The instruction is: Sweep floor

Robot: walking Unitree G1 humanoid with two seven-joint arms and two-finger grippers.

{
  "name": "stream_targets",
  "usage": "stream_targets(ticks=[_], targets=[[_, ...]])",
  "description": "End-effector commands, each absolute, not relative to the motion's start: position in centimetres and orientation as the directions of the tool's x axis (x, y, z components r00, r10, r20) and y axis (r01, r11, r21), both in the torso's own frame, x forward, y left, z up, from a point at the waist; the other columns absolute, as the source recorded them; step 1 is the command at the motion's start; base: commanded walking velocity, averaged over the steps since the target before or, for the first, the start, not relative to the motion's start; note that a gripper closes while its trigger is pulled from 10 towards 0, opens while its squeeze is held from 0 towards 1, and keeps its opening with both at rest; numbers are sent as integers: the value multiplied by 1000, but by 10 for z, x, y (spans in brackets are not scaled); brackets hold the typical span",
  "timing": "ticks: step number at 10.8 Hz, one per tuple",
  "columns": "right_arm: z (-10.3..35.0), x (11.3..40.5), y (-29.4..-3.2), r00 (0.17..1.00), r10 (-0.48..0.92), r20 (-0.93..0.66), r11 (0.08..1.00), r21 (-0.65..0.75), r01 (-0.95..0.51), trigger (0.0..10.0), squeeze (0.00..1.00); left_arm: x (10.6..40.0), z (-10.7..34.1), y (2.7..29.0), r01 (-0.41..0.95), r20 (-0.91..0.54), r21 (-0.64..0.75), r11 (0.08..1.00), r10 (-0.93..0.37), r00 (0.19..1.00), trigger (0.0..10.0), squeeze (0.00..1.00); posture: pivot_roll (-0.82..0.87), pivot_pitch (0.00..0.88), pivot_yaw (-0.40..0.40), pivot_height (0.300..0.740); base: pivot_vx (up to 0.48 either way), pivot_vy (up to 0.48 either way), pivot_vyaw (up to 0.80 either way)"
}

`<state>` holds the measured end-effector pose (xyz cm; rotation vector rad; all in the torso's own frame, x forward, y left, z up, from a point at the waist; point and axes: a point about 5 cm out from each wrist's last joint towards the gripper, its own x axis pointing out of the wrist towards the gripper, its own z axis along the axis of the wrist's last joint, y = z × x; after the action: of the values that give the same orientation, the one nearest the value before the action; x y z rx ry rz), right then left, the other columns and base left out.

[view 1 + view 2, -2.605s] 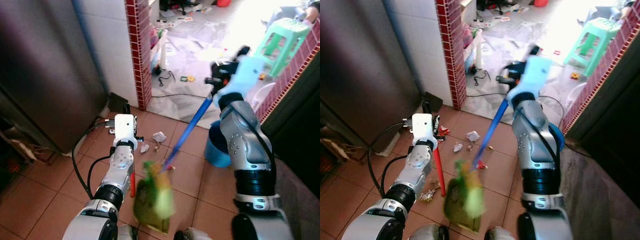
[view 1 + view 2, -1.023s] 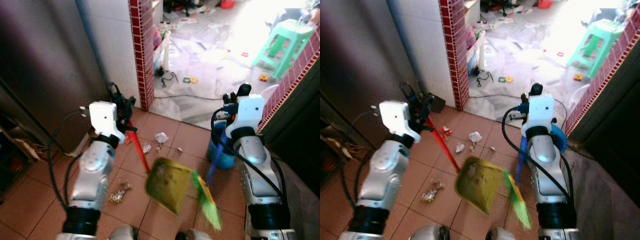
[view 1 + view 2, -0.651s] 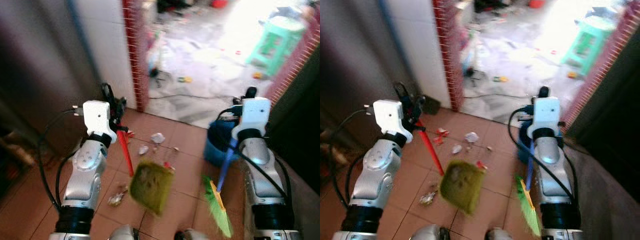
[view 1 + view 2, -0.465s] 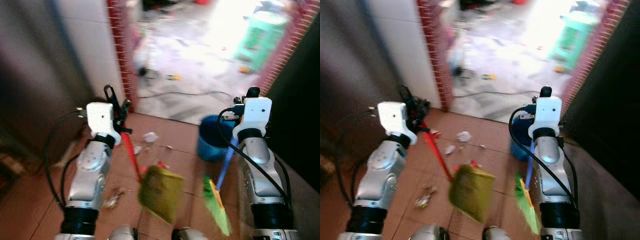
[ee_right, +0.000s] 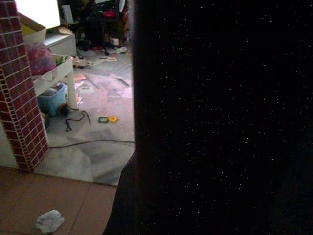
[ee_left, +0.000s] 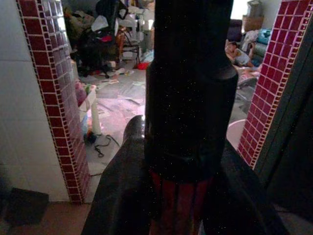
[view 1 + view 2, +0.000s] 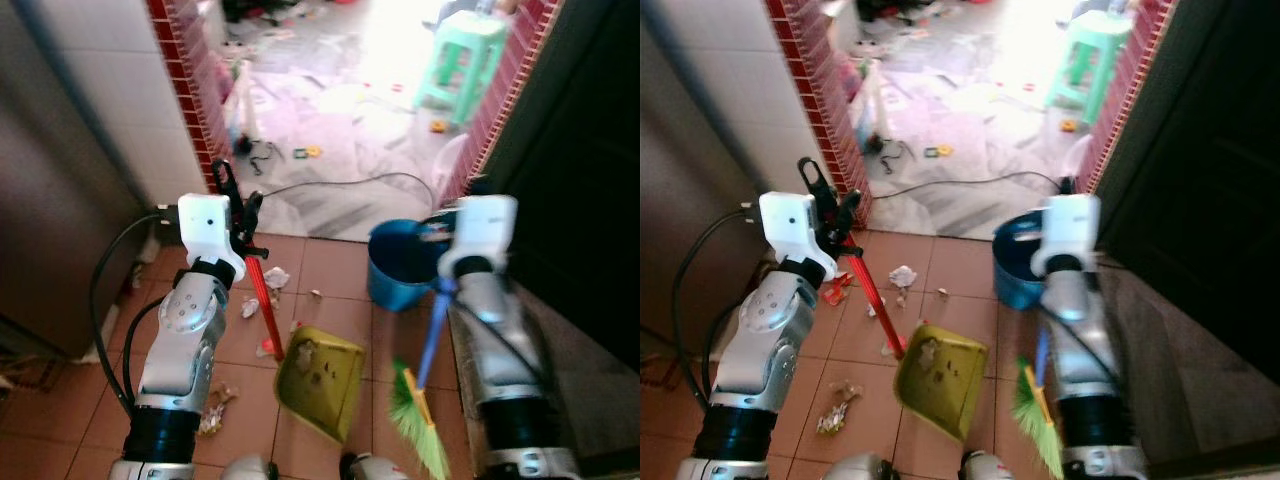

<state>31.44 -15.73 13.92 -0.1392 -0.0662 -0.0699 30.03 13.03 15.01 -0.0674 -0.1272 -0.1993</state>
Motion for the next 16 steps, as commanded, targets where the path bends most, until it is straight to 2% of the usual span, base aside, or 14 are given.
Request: stream_targets(ticks=[1,2,3,6,7,9,16], targets=[[134,312,-161,994,-89,62,986,-134,96,10000,0,296,152,139,178,151,-74,981,-165,975,10000,0,-61,0,59,740,0,0,-800],[131,313,-169,992,-105,65,984,-139,113,10000,0,297,145,144,146,121,-123,982,-132,984,10000,0,-64,0,68,740,0,0,-800],[127,315,-186,986,-157,59,974,-154,164,10000,0,301,144,144,135,131,-141,981,-116,985,10000,0,-58,0,42,740,0,0,-800],[125,318,-183,987,-150,53,977,-148,156,10000,0,297,139,154,125,118,-166,978,-106,987,10000,0,-81,0,40,740,0,0,-800],[127,319,-179,990,-123,72,978,-161,133,10000,0,297,139,154,124,112,-178,976,-106,988,10000,0,-83,0,45,740,0,0,-800],[124,319,-182,986,-157,64,979,-122,164,10000,0,300,143,149,154,114,-177,972,-135,984,10000,0,-77,0,51,740,0,142,-697],[124,320,-175,988,-135,70,983,-113,142,10000,0,300,145,147,182,103,-162,970,-167,981,10000,0,-65,0,53,740,0,265,-60]])
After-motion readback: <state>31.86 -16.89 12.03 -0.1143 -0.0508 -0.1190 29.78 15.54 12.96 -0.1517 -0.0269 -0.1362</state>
